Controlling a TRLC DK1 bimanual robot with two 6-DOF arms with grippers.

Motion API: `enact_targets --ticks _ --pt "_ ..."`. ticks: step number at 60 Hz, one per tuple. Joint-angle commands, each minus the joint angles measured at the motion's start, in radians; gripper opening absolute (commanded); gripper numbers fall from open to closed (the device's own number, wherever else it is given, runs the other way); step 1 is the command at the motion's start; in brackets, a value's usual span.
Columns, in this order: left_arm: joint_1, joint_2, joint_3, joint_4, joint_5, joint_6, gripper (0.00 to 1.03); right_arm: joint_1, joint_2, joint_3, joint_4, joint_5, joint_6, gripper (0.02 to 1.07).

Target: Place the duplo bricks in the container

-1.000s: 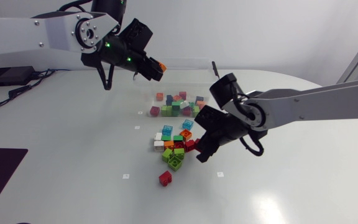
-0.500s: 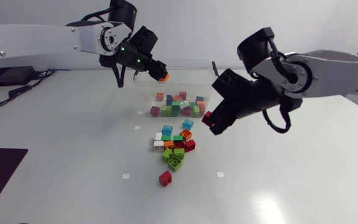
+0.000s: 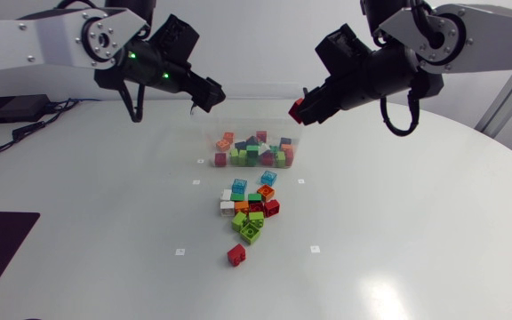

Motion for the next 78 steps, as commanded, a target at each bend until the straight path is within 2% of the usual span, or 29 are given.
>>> enact_targets --ticks 1,13,24,34,63,78 --pt "0.001 -0.09 -0.092 0.008 0.013 0.054 0.98 -0.007 0.053 0.045 0.008 -0.007 0.041 0.3" --pt "0.004 -0.196 -0.238 -0.007 0.062 0.166 0.98 -0.007 0.121 0.125 0.042 -0.007 0.091 0.3" --pt "0.012 -0.228 -0.331 -0.036 0.122 0.264 0.98 -0.014 0.191 0.203 0.062 -0.003 0.117 0.3" --pt "-0.002 -0.232 -0.383 -0.062 0.143 0.313 0.98 -0.015 0.248 0.256 0.071 0.0 0.133 0.3" --pt "-0.14 -0.169 -0.5 -0.127 0.147 0.327 0.98 -0.018 0.395 0.375 0.11 0.042 0.141 0.3" --pt "-0.231 -0.113 -0.554 -0.144 0.073 0.313 0.98 -0.018 0.492 0.464 0.12 0.077 0.147 0.32"
